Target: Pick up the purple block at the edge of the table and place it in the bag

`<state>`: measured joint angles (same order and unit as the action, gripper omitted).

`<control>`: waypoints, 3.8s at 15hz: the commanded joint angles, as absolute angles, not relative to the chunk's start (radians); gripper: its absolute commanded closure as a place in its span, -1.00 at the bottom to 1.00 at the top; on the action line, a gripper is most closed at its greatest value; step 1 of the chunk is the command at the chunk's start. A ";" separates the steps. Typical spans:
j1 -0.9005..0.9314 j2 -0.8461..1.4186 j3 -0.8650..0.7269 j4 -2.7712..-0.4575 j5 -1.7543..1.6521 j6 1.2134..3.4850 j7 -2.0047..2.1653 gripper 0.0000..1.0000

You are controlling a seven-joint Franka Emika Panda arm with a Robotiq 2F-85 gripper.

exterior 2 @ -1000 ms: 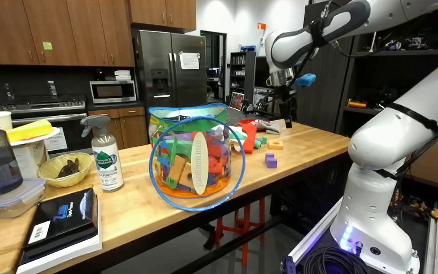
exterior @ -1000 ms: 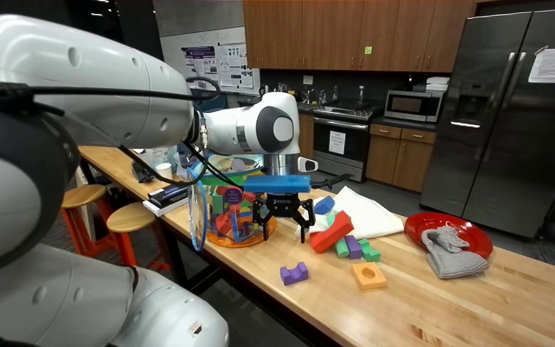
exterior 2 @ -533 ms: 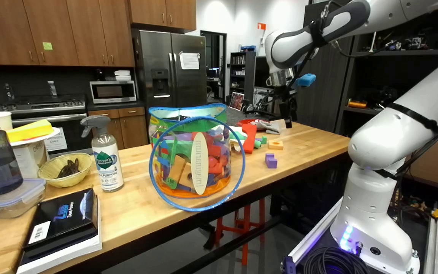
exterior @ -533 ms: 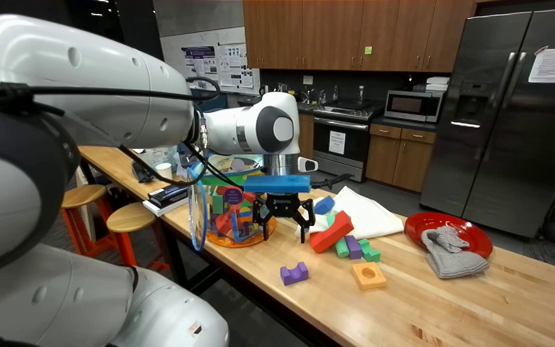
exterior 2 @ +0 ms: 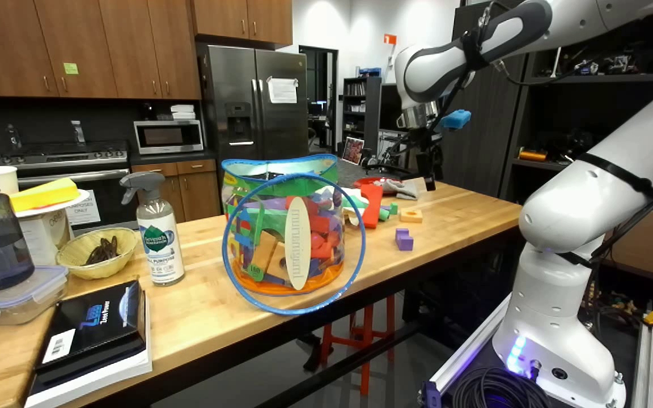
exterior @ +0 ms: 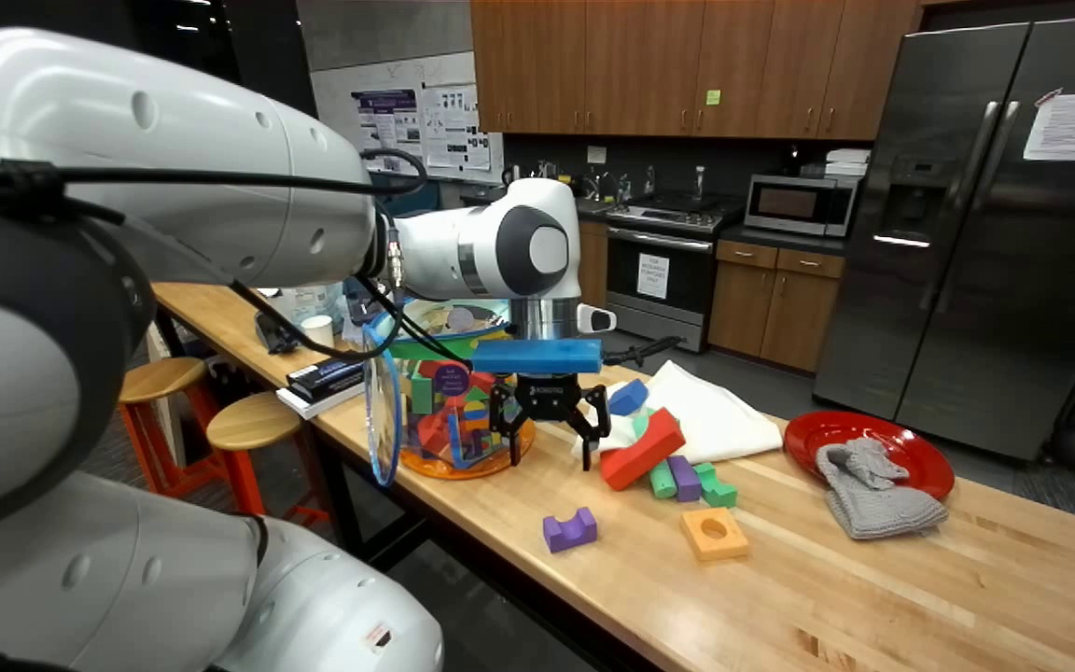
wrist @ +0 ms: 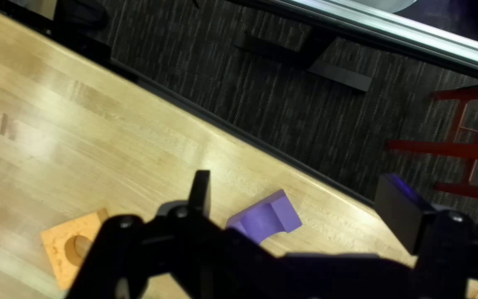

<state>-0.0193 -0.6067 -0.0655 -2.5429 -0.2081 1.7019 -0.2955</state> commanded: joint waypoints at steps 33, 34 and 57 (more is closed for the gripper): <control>-0.033 -0.631 0.047 -2.765 -0.449 2.030 -0.005 -1.00; -0.037 -0.627 0.056 -2.772 -0.468 2.058 0.029 -1.00; -0.050 -0.299 0.120 -2.780 -0.487 2.345 0.335 -1.00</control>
